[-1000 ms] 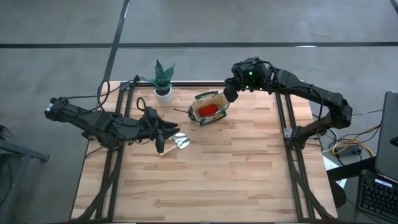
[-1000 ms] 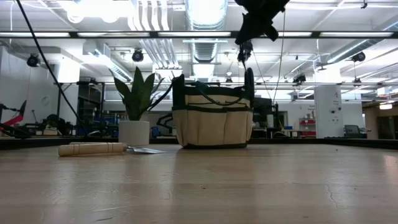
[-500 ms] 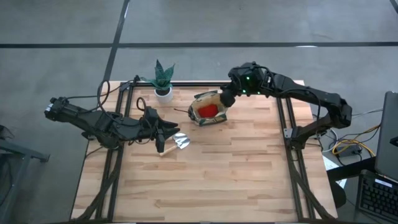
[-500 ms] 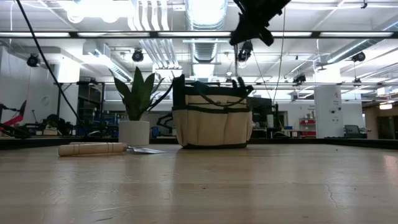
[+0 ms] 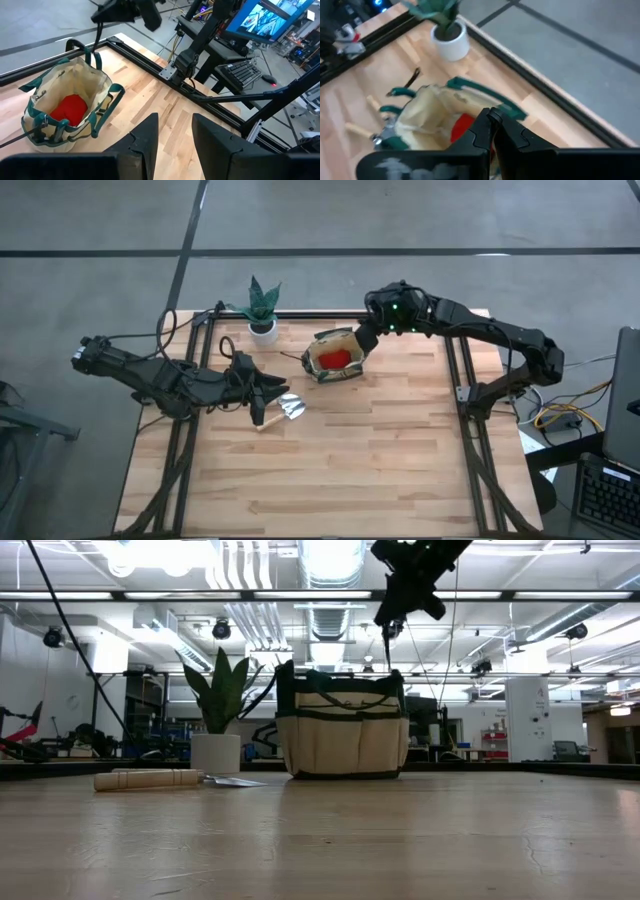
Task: Pick & Place Garden tools in Gardening bag
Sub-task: Put the shear scissors into the white bag
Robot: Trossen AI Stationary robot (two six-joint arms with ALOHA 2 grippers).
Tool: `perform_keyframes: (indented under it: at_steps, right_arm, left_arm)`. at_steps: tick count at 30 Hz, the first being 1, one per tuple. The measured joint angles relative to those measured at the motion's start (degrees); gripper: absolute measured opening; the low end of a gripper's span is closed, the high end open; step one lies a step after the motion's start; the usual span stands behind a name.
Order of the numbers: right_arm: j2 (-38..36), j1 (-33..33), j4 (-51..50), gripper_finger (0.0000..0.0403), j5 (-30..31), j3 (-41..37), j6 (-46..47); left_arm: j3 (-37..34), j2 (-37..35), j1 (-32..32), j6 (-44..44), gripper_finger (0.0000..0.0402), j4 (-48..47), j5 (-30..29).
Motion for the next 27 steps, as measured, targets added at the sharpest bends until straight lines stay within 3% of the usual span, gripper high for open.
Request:
perform_keyframes:
  at_steps: [20,27]
  right_arm:
    - [-0.1,1.8,0.0,0.0009,-4.8,-1.8,4.7]
    - [-0.6,2.1,0.5,0.0045,-8.4,-0.1,6.4]
  left_arm:
    - [0.0,0.0,0.0,-0.1,0.0122,-0.9,0.0]
    - [0.0,0.0,0.0,-0.4,0.0122,-1.1,0.0]
